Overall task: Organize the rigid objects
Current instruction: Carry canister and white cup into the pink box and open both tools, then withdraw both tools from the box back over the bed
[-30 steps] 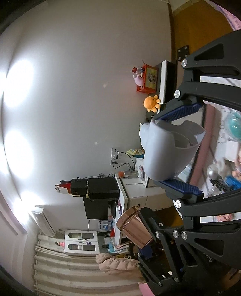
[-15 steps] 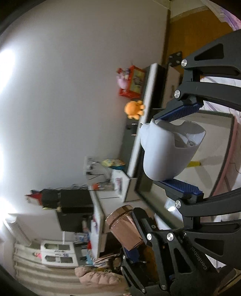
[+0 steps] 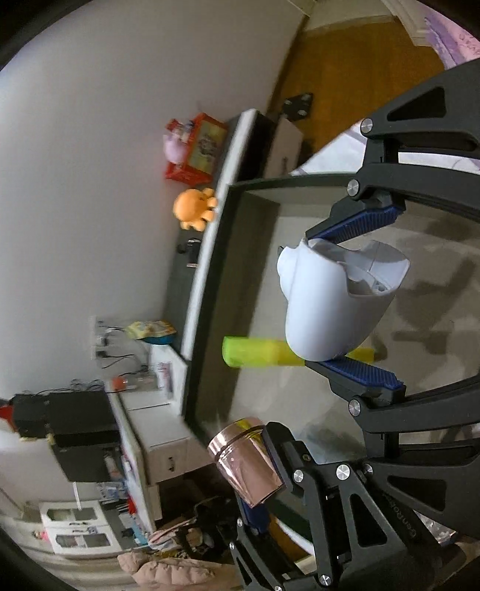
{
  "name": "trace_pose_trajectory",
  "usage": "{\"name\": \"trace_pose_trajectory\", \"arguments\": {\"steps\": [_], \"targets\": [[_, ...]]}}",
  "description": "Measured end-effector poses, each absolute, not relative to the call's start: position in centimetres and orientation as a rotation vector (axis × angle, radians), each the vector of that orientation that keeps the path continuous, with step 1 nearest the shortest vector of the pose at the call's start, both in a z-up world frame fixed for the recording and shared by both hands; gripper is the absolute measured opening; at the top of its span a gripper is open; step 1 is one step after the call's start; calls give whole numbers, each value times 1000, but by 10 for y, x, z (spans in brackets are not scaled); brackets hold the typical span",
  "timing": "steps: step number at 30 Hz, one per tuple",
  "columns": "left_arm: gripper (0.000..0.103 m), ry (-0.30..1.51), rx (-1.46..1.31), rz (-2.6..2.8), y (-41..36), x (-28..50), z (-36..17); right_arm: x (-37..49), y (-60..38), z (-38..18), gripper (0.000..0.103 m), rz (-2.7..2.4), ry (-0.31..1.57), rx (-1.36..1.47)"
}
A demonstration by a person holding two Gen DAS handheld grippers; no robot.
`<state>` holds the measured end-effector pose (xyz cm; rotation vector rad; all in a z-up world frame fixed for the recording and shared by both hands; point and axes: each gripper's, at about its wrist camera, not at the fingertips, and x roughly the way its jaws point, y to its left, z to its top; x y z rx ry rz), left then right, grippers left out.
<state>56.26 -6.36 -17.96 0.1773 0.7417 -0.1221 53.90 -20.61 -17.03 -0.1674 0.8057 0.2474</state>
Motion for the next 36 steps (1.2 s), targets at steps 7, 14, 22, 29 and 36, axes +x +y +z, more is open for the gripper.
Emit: {"name": "trace_pose_trajectory", "arguments": {"steps": [7, 14, 22, 29, 36], "targets": [[49, 790, 182, -106, -70, 576, -189, 555, -210, -180, 61, 263, 902, -138], [78, 724, 156, -60, -57, 561, -172, 547, -218, -171, 74, 241, 866, -116], [95, 534, 117, -47, -39, 485, -119, 482, -219, -118, 80, 283, 706, -54], [103, 311, 86, -27, -16, 372, -75, 381, -206, -71, 87, 267, 485, -50], [103, 190, 50, -5, -1, 281, -61, 298, -198, -54, 92, 276, 390, -23]]}}
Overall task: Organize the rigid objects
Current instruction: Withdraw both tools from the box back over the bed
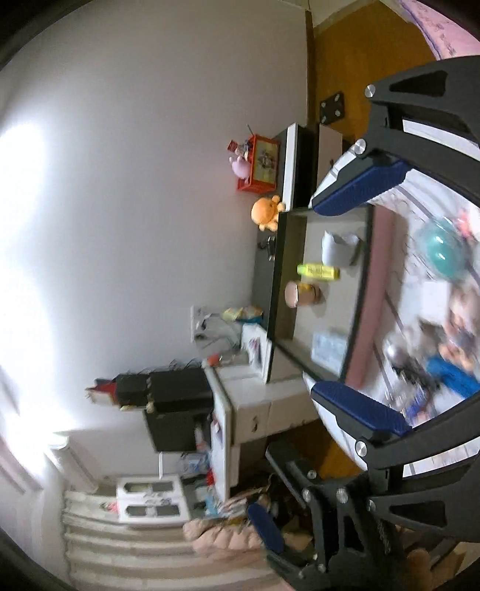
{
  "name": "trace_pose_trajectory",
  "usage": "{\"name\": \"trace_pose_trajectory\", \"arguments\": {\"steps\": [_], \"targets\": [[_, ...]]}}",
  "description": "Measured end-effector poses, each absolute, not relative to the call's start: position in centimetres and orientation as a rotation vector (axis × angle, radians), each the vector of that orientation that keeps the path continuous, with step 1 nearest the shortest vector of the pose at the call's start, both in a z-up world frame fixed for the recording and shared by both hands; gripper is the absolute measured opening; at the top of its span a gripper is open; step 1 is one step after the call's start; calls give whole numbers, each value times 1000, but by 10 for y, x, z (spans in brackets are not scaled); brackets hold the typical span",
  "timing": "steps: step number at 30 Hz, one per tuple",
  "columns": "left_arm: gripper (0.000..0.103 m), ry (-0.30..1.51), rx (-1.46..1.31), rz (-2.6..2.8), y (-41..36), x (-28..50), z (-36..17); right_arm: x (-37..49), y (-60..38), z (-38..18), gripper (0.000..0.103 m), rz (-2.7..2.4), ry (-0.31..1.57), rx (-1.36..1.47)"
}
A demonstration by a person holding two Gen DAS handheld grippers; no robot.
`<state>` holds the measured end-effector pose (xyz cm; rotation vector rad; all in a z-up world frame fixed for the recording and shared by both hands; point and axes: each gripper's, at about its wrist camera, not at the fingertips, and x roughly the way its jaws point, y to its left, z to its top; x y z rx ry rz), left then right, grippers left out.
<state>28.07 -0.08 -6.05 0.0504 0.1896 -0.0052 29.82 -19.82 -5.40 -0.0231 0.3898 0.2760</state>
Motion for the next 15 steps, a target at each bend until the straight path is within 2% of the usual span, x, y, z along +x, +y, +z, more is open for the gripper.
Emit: {"name": "trace_pose_trajectory", "arguments": {"steps": [10, 12, 15], "targets": [[103, 161, 49, 10, -1, 202, -68, 215, -198, -61, 93, 241, 282, -12], [103, 152, 74, 20, -4, 190, -73, 202, -199, -67, 103, 208, 251, -24], [103, 151, 78, 23, -5, 181, -81, 189, -201, -76, 103, 188, 229, -19]]}}
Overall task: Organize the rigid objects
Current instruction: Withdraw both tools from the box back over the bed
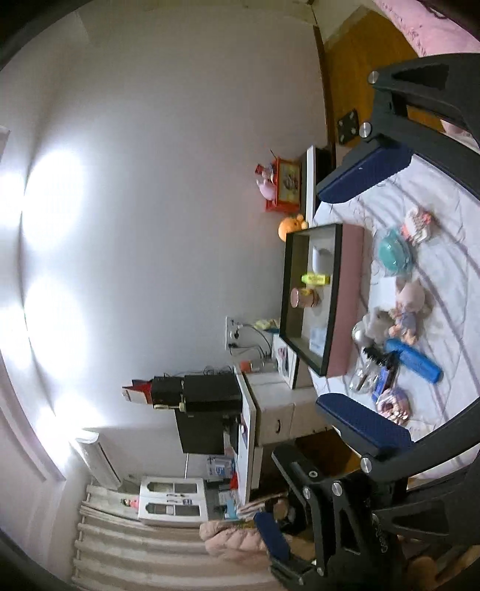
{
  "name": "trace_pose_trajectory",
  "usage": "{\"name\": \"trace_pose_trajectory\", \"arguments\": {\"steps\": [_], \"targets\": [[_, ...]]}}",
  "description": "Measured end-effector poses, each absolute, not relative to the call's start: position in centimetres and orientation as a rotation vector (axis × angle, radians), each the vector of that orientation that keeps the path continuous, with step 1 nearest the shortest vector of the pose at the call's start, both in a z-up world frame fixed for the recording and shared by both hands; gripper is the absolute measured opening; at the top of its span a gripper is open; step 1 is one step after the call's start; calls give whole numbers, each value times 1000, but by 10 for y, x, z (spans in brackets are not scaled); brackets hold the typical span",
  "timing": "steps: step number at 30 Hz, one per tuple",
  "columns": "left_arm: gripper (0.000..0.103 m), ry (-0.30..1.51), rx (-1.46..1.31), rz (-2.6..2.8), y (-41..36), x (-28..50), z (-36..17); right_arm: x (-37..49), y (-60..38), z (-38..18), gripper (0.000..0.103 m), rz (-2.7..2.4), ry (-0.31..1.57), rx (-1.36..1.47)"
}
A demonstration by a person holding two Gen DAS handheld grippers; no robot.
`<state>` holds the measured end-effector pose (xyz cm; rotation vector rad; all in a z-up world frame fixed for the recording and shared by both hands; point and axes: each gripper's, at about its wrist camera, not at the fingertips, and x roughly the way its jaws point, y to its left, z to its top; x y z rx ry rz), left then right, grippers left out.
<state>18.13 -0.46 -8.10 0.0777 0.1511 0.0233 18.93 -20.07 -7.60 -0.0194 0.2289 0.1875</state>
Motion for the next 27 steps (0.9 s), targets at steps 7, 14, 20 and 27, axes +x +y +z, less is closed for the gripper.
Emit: {"name": "trace_pose_trajectory", "arguments": {"steps": [7, 14, 20, 27], "targets": [[103, 218, 49, -4, 3, 180, -105, 180, -198, -95, 103, 175, 255, -46], [103, 318, 52, -43, 6, 193, -127, 187, -199, -115, 103, 178, 314, -29], [103, 382, 42, -39, 13, 207, -146, 202, -203, -134, 103, 168, 383, -14], [103, 507, 54, -31, 26, 235, -186, 220, -216, -154, 103, 151, 457, 20]]}}
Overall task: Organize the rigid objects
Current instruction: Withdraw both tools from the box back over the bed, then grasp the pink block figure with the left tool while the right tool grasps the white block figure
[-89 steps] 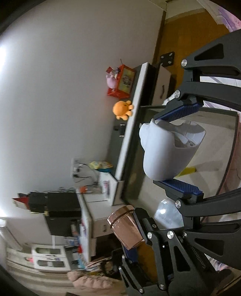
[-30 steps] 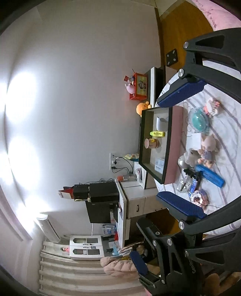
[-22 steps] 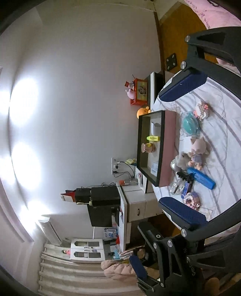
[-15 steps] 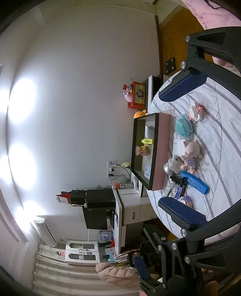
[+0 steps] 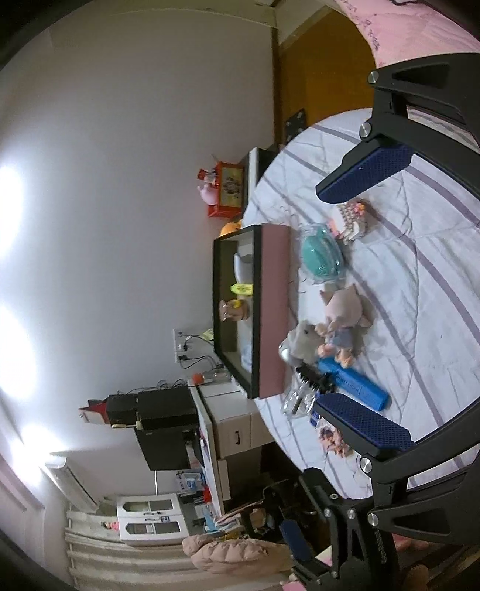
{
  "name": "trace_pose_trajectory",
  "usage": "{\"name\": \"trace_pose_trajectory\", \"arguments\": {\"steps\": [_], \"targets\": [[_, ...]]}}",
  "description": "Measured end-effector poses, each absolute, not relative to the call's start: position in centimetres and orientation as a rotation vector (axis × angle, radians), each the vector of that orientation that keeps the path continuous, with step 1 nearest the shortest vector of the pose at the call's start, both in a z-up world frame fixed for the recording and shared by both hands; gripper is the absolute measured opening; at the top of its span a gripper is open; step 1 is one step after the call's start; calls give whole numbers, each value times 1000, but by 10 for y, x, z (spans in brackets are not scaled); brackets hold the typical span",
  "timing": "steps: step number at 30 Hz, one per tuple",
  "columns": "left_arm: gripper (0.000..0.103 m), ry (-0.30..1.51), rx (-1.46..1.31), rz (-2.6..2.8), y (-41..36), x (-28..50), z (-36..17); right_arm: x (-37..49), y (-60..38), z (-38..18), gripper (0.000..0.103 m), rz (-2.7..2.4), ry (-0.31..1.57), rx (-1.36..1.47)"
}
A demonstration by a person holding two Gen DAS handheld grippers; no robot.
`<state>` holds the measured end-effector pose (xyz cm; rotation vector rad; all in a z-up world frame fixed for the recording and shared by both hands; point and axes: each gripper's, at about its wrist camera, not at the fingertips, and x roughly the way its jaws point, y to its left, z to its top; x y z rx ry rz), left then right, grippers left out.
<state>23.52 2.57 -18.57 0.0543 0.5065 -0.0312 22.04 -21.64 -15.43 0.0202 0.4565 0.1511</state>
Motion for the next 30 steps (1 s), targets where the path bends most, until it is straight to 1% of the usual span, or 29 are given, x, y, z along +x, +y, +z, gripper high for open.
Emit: {"name": "trace_pose_trajectory", "arguments": {"steps": [8, 11, 14, 16, 17, 18, 30], "targets": [[103, 647, 95, -23, 32, 281, -230, 246, -234, -178, 103, 103, 549, 44], [99, 687, 117, -41, 31, 295, -239, 257, -243, -187, 103, 82, 587, 53], [88, 724, 116, -76, 29, 308, -244, 267, -251, -194, 103, 60, 625, 64], [69, 740, 110, -118, 27, 312, -244, 275, -258, -198, 103, 52, 650, 77], [63, 748, 111, -129, 25, 315, -244, 280, -262, -200, 103, 41, 664, 82], [53, 759, 111, -148, 23, 317, -245, 284, -263, -201, 103, 34, 674, 81], [53, 746, 62, -173, 20, 308, -237, 334, -279, -217, 103, 20, 822, 38]]}}
